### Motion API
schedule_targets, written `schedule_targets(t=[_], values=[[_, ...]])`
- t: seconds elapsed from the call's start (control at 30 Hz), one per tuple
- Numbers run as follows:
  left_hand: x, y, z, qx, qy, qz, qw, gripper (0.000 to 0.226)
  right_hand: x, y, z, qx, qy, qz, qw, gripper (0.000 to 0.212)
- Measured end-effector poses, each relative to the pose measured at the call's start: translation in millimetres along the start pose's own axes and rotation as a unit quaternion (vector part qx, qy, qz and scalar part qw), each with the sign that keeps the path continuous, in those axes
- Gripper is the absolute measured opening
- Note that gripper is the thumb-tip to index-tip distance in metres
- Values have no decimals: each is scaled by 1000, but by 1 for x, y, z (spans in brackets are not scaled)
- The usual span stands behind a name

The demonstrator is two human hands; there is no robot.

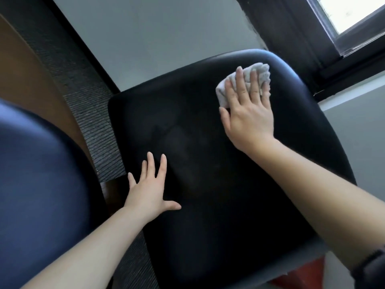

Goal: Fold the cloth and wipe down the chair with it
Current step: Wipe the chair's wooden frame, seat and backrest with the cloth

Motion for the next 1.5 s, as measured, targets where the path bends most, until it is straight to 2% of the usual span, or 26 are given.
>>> schedule_targets(t=[0.07, 0.2, 0.37, 0.43, 0.6, 0.7, 0.83, 0.97, 1.17, 1.27, 1.4, 1.5], values=[[1, 6, -2, 33, 0, -5, 999, 133, 7, 34, 0, -13, 9, 19, 1000, 65], [11, 18, -15, 98, -4, 51, 994, 123, 51, 154, -23, -191, 87, 27, 977, 63], [12, 24, -20, 126, -24, 87, 988, 121, 67, 193, -34, -325, 123, -13, 938, 62], [1, 13, -21, 119, -47, 59, 990, 122, 57, 171, -25, -302, 113, -26, 946, 60], [-41, -39, -10, 117, -69, 53, 989, 127, 11, 46, 8, -103, 48, -7, 994, 64], [-75, -75, 3, 122, -82, 52, 988, 131, -6, -9, 14, -31, 38, 11, 999, 64], [-92, -115, 19, 132, -55, 81, 986, 132, -20, -60, 36, 41, 59, 58, 996, 59], [-85, -116, 27, 102, -41, 129, 985, 134, -21, -71, 28, 18, 46, 85, 995, 57], [-84, -117, 22, 101, -51, 151, 982, 133, -27, -85, -108, -49, 66, 41, 996, 59], [-71, -122, 10, 101, -38, 143, 984, 134, -22, -77, -91, -54, 81, 36, 995, 61], [-46, -124, -10, 113, -11, 143, 983, 134, -18, -66, -35, -4, 77, 37, 996, 63], [-32, -122, -20, 125, 0, 141, 982, 133, -23, -67, -103, -76, 79, 11, 994, 61]])
Point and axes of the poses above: each hand's wrist, its own z-axis towards the middle knuckle, its own x-axis out of the palm, y = z × x, the point moved 10 cm from there along z, towards the middle knuckle, and after that the axes turned 1 degree about -x, right-handed, at the moved point
